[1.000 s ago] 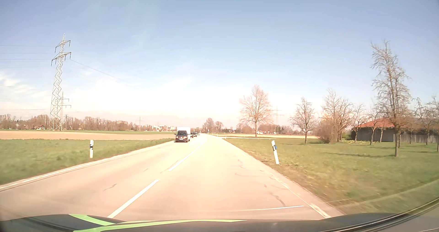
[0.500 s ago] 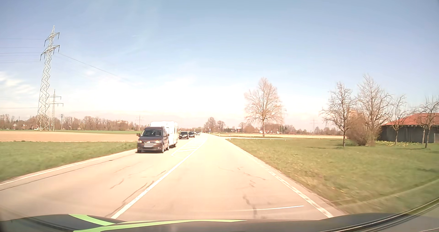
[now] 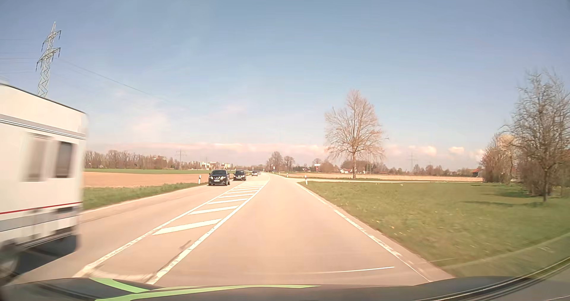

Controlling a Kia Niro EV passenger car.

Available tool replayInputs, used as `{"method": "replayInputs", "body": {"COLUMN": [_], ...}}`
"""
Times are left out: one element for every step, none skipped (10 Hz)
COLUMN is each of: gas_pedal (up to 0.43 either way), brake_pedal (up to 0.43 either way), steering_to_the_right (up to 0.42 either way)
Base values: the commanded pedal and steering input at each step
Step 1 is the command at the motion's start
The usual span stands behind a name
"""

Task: Follow the waypoints while adhering to traffic rules and regulations

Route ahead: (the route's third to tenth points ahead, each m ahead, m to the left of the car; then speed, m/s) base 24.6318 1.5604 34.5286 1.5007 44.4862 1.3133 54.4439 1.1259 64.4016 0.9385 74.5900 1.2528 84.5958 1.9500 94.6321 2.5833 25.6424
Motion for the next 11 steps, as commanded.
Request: {"method": "replayInputs", "body": {"gas_pedal": [0.157, 0.157, 0.157, 0.157, 0.157, 0.169, 0.169, 0.169, 0.169, 0.177, 0.177], "brake_pedal": [0.000, 0.000, 0.000, 0.000, 0.000, 0.000, 0.000, 0.000, 0.000, 0.000, 0.000], "steering_to_the_right": [-0.001, -0.001, -0.001, -0.001, -0.001, -0.001, -0.001, -0.001, -0.001, -0.001, -0.001]}}
